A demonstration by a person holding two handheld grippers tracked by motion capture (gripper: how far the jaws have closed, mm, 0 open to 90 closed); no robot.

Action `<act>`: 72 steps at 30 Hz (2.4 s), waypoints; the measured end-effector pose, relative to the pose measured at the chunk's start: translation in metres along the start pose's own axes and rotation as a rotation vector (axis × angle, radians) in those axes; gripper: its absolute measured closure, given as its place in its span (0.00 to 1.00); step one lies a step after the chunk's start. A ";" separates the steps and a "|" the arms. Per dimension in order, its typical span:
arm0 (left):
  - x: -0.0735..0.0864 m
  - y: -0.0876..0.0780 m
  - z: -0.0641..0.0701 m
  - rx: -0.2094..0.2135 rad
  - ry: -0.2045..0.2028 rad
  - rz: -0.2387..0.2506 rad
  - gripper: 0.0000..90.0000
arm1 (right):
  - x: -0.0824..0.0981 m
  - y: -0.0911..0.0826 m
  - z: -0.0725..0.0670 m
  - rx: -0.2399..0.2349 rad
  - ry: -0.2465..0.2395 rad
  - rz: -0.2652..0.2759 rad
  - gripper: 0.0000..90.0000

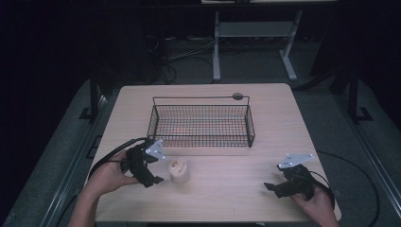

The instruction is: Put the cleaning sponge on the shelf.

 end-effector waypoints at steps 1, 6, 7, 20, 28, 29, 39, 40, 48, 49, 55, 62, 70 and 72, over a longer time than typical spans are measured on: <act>-0.001 0.001 0.000 0.001 0.004 -0.002 0.19 | 0.000 0.000 0.000 0.000 0.000 -0.001 0.16; -0.007 0.003 0.000 0.006 0.013 -0.007 0.19 | 0.000 0.000 -0.001 -0.003 -0.001 -0.002 0.16; -0.008 0.004 0.000 0.010 0.015 -0.007 0.19 | 0.000 0.000 -0.001 -0.003 -0.002 -0.002 0.16; -0.024 0.009 -0.003 0.021 0.046 -0.020 0.19 | 0.000 0.000 -0.001 -0.007 -0.001 -0.001 0.16; -0.030 0.016 -0.004 0.035 0.050 -0.034 0.19 | 0.001 0.000 -0.001 -0.005 -0.002 -0.002 0.16; -0.031 0.017 -0.004 0.037 0.052 -0.037 0.19 | 0.001 0.000 -0.001 -0.006 -0.001 -0.002 0.16; -0.041 0.023 -0.005 0.057 0.067 -0.050 0.19 | 0.001 0.000 -0.001 -0.010 0.000 -0.001 0.16; -0.042 0.024 -0.004 0.057 0.068 -0.053 0.19 | 0.001 0.000 -0.001 -0.010 0.001 -0.002 0.16; -0.047 0.030 -0.004 0.072 0.077 -0.065 0.19 | 0.001 0.000 -0.001 -0.011 -0.001 -0.002 0.16; -0.048 0.031 -0.004 0.073 0.081 -0.068 0.19 | 0.001 0.000 -0.001 -0.012 -0.001 -0.002 0.16; -0.049 0.034 -0.005 0.081 0.079 -0.075 0.19 | 0.001 0.000 -0.001 -0.012 -0.002 -0.001 0.16; -0.049 0.039 -0.006 0.100 0.074 -0.086 0.24 | 0.001 0.000 -0.001 -0.014 -0.001 -0.001 0.16; -0.049 0.043 -0.006 0.109 0.071 -0.096 0.27 | 0.001 0.000 0.000 -0.016 0.000 -0.001 0.16; -0.049 0.043 -0.007 0.104 0.070 -0.097 0.30 | 0.001 0.000 0.000 -0.016 0.002 0.000 0.16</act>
Point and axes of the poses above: each handheld gripper's, and its own axes: y roughly forward along the jaws, x roughly out of its underside, z roughly to its right, the point moved 5 cm from there along y, roughly forward along the jaws, and after that the axes turned 4 degrees about x, right-handed, at the moved point
